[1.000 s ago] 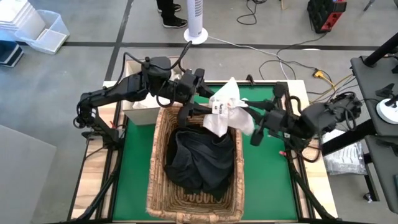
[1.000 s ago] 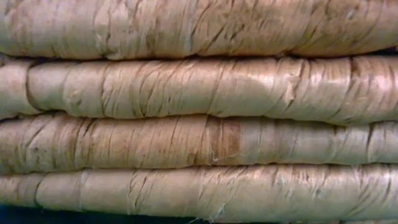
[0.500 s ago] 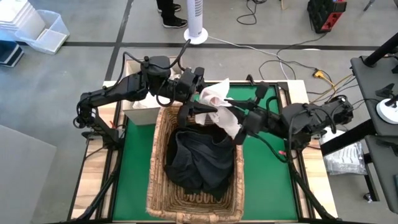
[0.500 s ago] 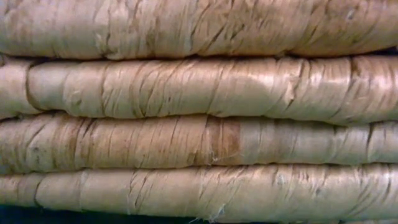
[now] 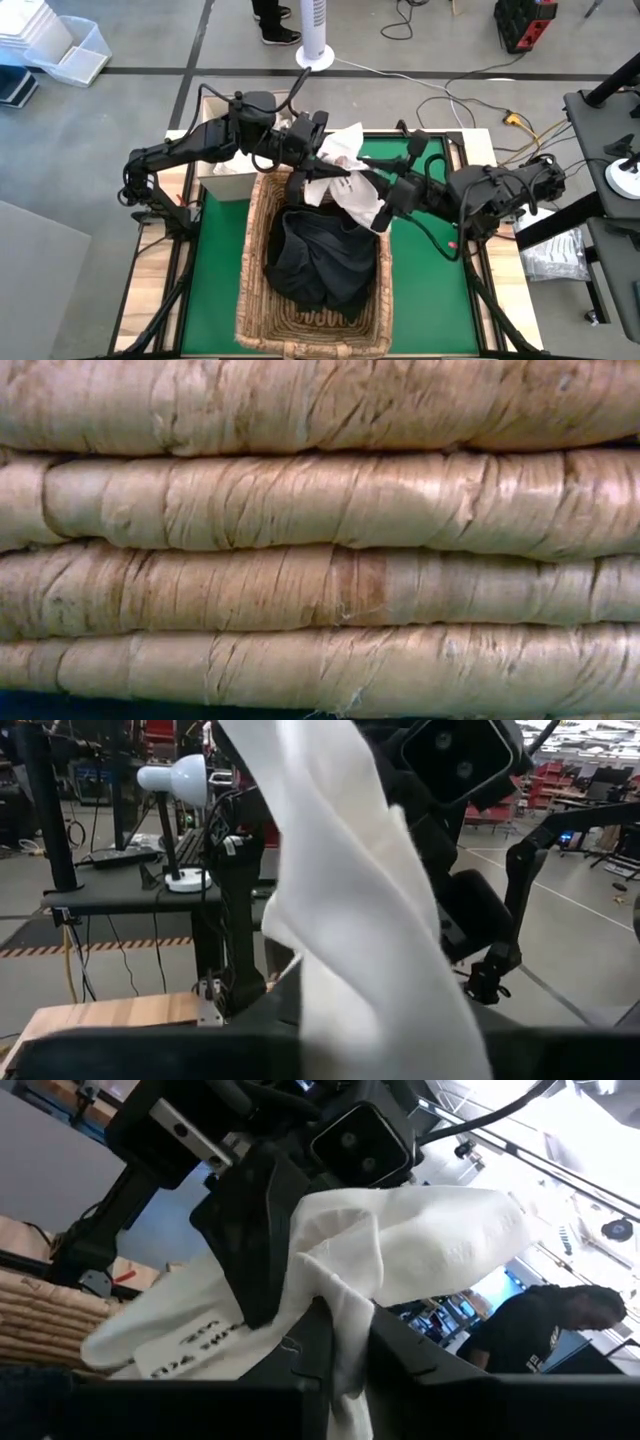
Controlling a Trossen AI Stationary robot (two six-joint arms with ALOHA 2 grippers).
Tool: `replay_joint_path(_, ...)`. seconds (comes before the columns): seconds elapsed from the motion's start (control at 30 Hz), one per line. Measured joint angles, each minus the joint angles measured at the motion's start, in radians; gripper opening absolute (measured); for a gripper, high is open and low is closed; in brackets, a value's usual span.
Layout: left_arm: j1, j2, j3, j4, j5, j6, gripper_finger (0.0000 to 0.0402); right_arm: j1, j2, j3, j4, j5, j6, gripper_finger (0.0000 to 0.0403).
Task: Pick & Place Cloths
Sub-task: Put the white shorts into the gray laundry organizer
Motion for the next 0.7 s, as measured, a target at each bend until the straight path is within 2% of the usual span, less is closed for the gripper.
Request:
replay_joint_path(0.17,0.001,-0.001,0.0,-0.005,0.0,0.008,0.0008,-0.002,-0.002,0.011,-0.001,0.004,0.052,0.0064)
replay_joint_path(0.37,0.003,-0.029,0.0,-0.021,-0.051,0.03,0.0004,-0.002,-0.007,0.033,-0.011,0.01,0.116,0.0118)
replay_joint_path(0.53,0.003,-0.083,0.0,-0.07,-0.167,0.062,0.0002,-0.002,-0.016,0.076,-0.111,0.048,0.197,0.017)
replay_joint_path(0.7,0.003,-0.149,0.0,-0.148,-0.33,0.086,0.0001,-0.002,-0.018,0.117,-0.215,0.099,0.254,0.0206)
